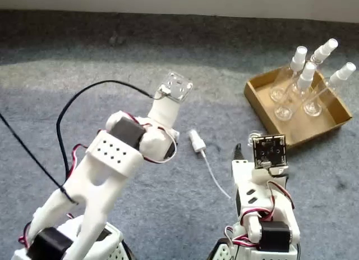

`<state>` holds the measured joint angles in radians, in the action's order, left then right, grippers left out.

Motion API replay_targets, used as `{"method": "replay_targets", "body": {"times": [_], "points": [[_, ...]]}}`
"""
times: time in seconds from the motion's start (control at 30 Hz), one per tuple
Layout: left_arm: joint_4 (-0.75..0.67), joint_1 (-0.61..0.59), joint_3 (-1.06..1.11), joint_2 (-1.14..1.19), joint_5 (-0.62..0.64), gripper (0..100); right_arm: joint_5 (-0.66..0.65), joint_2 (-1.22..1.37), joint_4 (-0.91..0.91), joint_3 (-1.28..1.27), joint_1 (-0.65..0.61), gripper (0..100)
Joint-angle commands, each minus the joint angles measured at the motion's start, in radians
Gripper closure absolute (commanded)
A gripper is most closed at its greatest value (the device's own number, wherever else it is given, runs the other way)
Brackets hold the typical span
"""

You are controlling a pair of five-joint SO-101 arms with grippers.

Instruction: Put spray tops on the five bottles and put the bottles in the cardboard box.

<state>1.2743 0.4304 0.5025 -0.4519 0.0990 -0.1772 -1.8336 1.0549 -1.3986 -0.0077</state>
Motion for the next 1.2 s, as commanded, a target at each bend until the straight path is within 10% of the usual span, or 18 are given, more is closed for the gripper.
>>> {"method": "replay_targets", "body": {"times": [0.0,0.43,1.17], "points": [[0.002,0.021,-0.183,0.173,0.183,80,0.091,-0.005,-0.061,-0.016,0.067,86.7],[0.002,0.022,-0.498,0.624,0.623,79,0.153,-0.005,-0.174,-0.117,0.105,86.7],[0.002,0.104,-0.665,0.881,0.732,79,0.150,-0.005,-0.173,-0.119,0.104,86.7]]}}
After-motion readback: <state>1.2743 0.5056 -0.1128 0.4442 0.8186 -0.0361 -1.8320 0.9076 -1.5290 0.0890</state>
